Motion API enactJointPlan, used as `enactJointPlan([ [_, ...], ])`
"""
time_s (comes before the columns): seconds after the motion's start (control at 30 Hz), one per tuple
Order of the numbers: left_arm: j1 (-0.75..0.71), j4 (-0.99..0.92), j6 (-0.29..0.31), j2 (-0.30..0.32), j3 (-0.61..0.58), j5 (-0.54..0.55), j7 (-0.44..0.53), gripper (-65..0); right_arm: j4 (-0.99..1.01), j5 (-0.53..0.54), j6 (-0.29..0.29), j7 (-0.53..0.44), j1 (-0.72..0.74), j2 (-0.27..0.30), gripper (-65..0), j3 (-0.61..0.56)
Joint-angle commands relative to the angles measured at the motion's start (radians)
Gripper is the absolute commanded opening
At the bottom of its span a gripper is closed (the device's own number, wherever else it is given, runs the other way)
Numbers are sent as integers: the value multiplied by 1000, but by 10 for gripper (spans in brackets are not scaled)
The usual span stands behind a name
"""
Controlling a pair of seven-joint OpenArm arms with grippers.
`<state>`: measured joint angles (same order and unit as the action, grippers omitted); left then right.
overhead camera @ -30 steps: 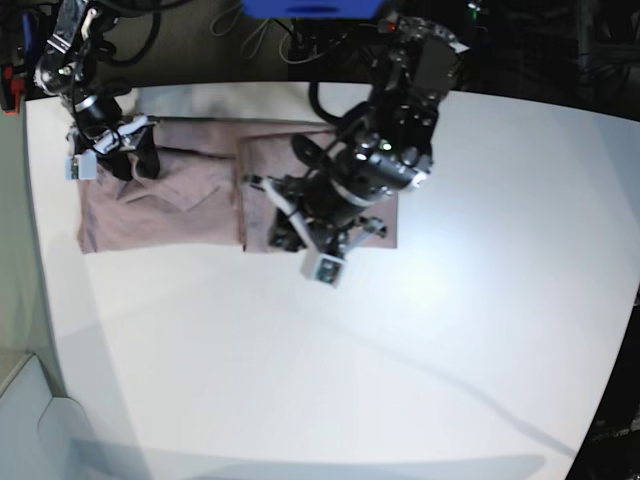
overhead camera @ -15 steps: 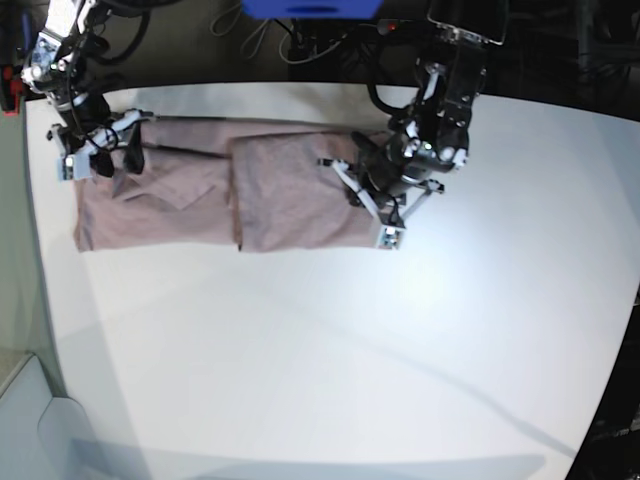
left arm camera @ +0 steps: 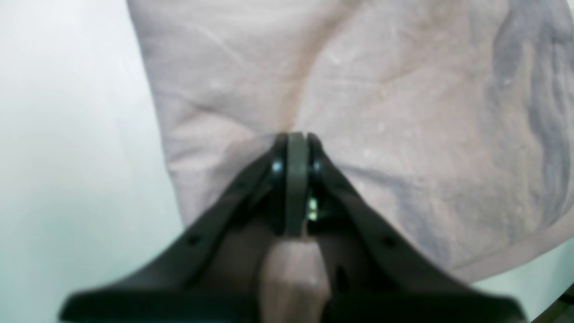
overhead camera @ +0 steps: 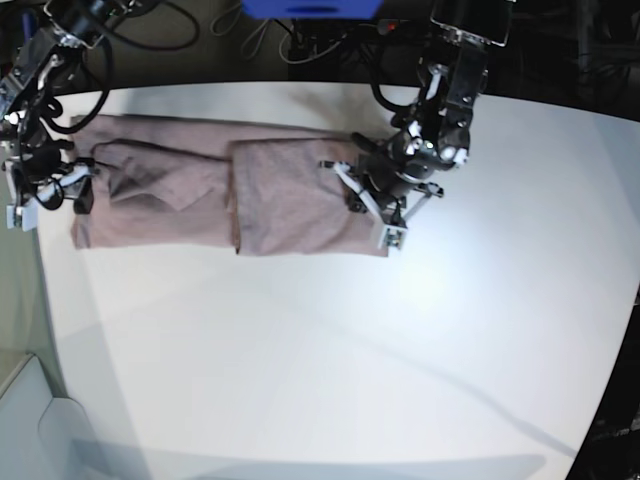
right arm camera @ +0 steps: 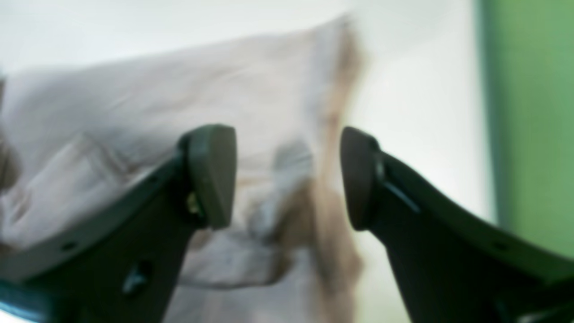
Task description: Layout the t-shirt on the table in an organized manner, then fold the t-shirt properly
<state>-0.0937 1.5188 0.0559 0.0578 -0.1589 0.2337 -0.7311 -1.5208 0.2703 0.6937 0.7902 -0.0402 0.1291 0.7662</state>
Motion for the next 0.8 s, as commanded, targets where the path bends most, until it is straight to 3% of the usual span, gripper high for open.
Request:
enactJointPlan([
  [0.0,-1,1,-15,6,3,-20,-37,-649,21,7,4,5,21,31,-252,2],
  [0.13,-1,2,-15,7,3,-20,-35,-649,107,7,4,2,44,57,-247,0],
  [0.53,7,10,-15,7,3,-20,-38,-649,243,8,4,-1,36,48,-256,-6],
  [0.63,8,12,-15,6,5,-20,-35,-649,254,8,4,2,33,48,-341,-6],
  [0.77,28,10,-15,1,5,-20,-35,-649,256,8,4,5,33,47,-578,-6],
])
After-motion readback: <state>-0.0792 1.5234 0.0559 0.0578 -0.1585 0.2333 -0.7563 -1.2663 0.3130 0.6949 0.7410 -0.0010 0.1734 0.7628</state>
